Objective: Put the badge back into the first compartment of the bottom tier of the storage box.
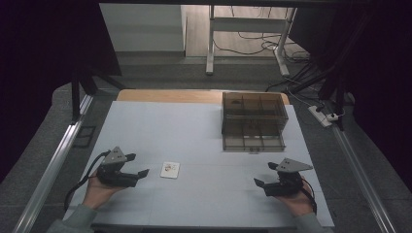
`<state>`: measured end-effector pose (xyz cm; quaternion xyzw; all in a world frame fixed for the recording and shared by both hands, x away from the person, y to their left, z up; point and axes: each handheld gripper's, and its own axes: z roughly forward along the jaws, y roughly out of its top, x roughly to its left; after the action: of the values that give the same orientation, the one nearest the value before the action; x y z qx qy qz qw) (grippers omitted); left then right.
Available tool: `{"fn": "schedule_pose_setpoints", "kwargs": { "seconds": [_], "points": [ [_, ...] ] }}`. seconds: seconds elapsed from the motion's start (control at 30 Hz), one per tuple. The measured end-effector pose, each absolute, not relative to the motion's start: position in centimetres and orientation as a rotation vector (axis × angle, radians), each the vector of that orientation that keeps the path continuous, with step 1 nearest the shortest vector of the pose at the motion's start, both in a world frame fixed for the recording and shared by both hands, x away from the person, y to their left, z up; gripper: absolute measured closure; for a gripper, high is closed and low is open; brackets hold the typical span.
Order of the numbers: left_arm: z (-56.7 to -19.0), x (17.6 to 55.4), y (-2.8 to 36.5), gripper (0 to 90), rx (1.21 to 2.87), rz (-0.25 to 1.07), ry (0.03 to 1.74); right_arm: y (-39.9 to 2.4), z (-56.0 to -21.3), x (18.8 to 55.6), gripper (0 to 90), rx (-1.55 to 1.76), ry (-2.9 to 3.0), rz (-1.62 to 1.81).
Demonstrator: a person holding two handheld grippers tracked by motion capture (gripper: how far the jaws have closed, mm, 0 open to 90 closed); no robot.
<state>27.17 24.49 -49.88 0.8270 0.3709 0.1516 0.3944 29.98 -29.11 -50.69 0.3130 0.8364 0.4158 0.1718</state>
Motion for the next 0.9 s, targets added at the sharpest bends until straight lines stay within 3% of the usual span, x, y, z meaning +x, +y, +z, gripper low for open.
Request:
{"fn": "schedule_pose_setpoints", "kwargs": {
  "seconds": [0.9],
  "points": [
    [-48.5,29.9,21.5,20.3,2.237,0.323,0.816,-28.9,-51.1,30.1,16.8,0.887,2.399,1.154]
  ]
}}
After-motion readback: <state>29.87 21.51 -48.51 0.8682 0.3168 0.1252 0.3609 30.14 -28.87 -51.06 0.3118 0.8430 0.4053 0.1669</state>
